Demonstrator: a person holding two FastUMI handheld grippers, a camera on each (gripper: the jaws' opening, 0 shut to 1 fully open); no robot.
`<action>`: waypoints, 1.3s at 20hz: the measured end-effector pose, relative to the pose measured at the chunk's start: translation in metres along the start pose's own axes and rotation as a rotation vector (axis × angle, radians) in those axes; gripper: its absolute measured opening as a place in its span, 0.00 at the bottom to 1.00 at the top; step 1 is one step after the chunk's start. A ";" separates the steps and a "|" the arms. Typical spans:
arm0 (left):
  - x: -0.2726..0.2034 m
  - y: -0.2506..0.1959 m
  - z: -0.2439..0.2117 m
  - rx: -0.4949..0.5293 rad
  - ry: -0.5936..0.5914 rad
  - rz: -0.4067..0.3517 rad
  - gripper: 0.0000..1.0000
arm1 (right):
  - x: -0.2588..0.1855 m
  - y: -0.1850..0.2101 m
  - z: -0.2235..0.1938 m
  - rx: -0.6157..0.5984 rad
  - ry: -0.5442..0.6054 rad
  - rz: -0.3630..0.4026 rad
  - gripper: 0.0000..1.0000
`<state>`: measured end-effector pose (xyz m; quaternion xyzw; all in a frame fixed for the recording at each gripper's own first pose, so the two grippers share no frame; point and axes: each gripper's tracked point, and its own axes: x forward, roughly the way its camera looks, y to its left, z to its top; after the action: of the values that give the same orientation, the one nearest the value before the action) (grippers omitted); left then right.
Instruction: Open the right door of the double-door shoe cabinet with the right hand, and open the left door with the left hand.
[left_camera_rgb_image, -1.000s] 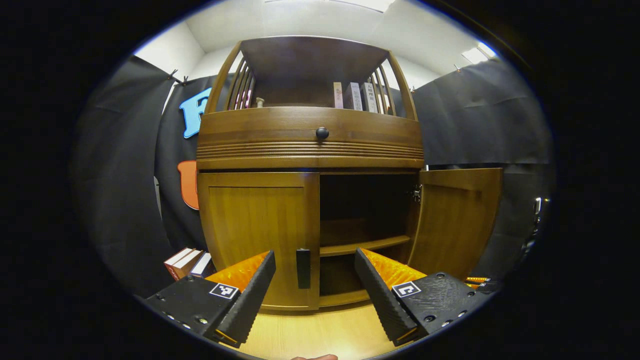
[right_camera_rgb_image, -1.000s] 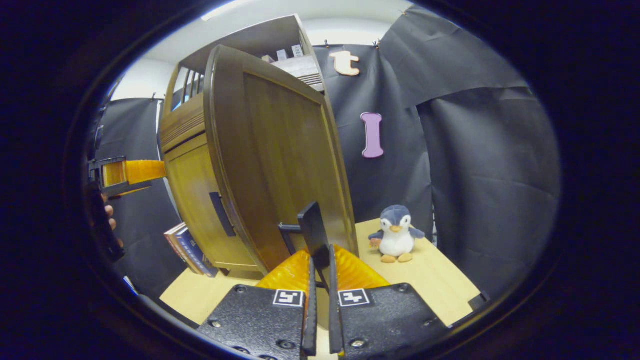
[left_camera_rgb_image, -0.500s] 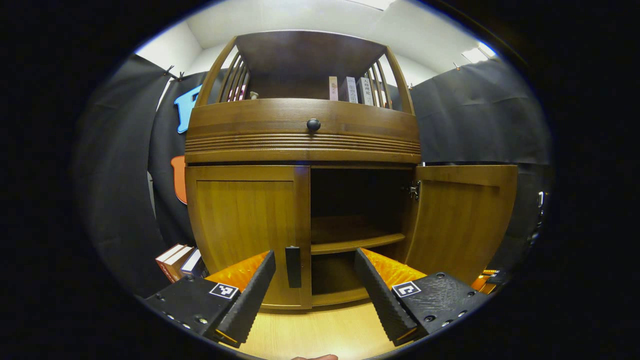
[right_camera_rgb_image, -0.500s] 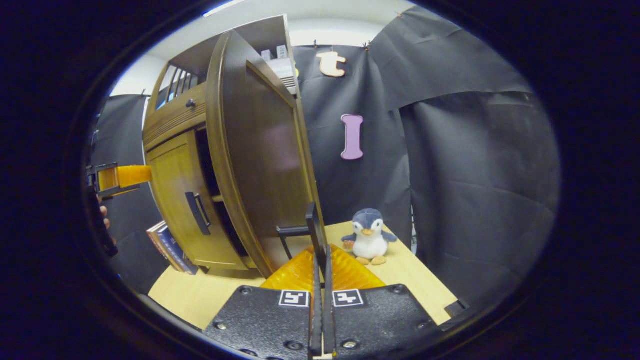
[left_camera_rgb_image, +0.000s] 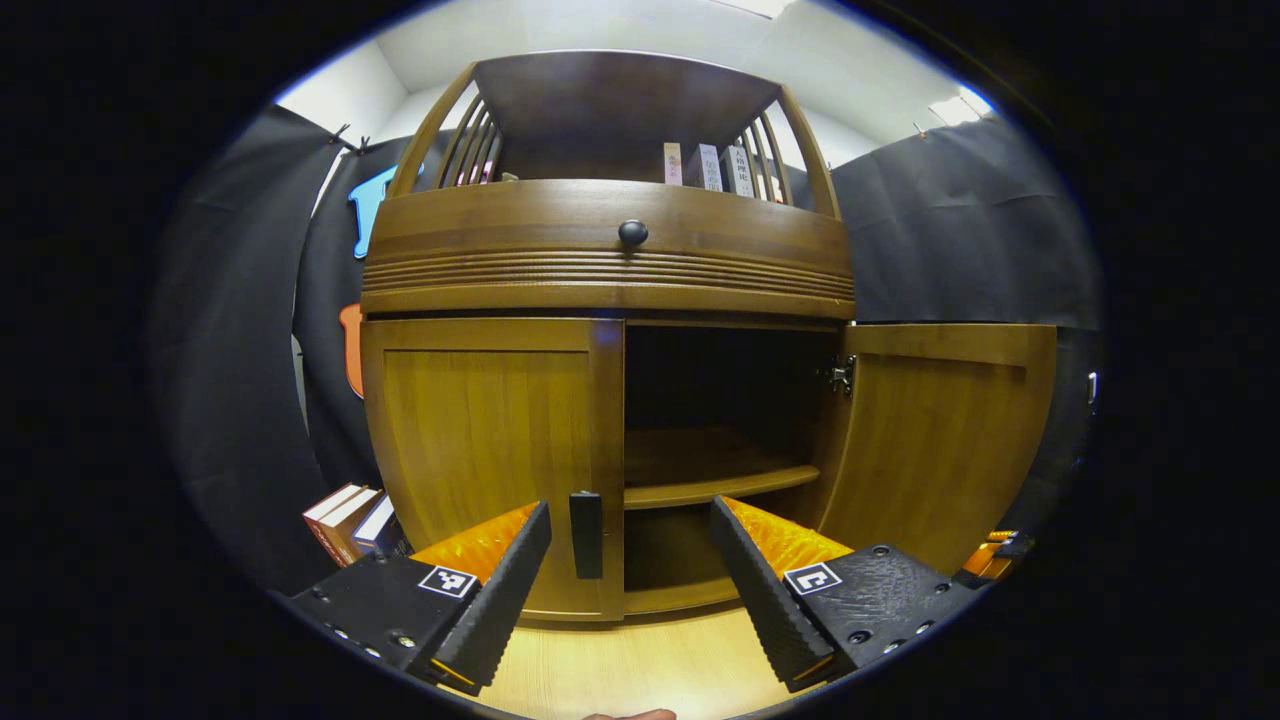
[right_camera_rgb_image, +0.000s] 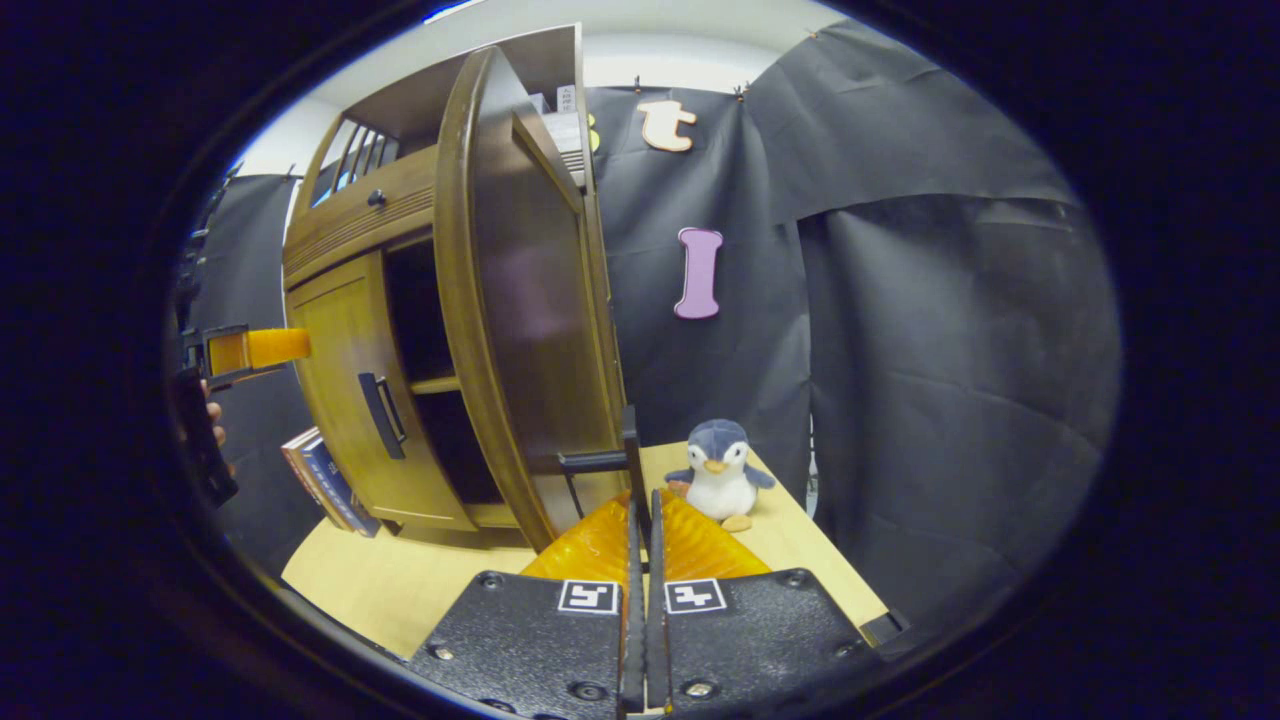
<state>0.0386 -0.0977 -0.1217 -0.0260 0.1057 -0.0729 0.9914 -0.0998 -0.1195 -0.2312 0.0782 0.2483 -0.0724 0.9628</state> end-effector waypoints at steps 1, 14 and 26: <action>0.004 0.002 -0.002 -0.002 0.004 0.004 0.96 | -0.001 -0.003 0.001 -0.001 -0.002 -0.003 0.04; 0.045 0.017 -0.034 -0.012 0.066 0.024 0.96 | -0.026 -0.036 0.028 0.013 -0.096 -0.055 0.04; 0.106 0.034 -0.077 0.021 0.134 0.035 0.96 | -0.053 -0.043 0.052 0.022 -0.165 -0.153 0.07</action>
<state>0.1298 -0.0827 -0.2209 -0.0086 0.1714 -0.0584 0.9834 -0.1293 -0.1663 -0.1647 0.0632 0.1726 -0.1543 0.9708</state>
